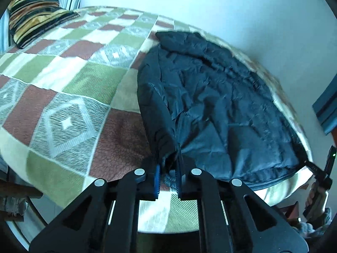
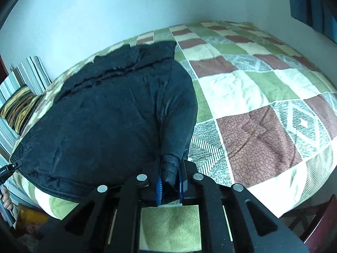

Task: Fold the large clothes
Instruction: 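Grasp the hem with the left tool while the right tool grasps the hem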

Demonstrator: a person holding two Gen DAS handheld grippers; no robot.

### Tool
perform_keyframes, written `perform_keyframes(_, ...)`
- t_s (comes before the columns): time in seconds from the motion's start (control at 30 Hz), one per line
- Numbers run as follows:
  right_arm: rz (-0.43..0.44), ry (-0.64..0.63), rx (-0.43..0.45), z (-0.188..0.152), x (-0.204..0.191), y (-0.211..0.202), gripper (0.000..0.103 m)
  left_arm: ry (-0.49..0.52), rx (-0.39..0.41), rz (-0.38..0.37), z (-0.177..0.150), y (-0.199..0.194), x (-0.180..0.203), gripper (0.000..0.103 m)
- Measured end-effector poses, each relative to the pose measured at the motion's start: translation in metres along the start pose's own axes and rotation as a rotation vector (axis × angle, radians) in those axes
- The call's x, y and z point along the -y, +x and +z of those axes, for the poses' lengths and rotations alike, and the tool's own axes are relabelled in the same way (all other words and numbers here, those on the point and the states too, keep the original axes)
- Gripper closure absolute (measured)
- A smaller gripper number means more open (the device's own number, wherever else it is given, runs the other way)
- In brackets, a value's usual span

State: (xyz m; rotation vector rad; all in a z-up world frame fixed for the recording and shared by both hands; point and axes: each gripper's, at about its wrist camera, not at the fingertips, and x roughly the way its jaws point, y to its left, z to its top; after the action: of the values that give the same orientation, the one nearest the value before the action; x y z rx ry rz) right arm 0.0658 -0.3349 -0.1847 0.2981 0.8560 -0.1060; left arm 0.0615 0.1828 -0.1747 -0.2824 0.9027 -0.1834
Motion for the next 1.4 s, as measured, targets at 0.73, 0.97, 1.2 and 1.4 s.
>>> perform_keyframes(0.73, 0.139, 0.053, 0.146, 0.134, -0.011, 0.021, 0.094, 0.036, 0.155, 0.045, 0.155, 0.036, 0.028, 0.099)
perform_keyframes(0.97, 0.124, 0.120, 0.012, 0.180, -0.007, 0.114, 0.094, 0.088, 0.099, 0.188, 0.204, 0.117, 0.028, 0.103)
perform_keyframes(1.2, 0.082, 0.126, -0.113, 0.174, -0.006, 0.178, 0.093, 0.014, -0.023, 0.233, 0.211, 0.183, -0.010, 0.103)
perform_keyframes(1.4, 0.067, 0.125, -0.121, 0.176, -0.008, 0.189, 0.093, -0.006, -0.032, 0.209, 0.212, 0.195, -0.015, 0.103)
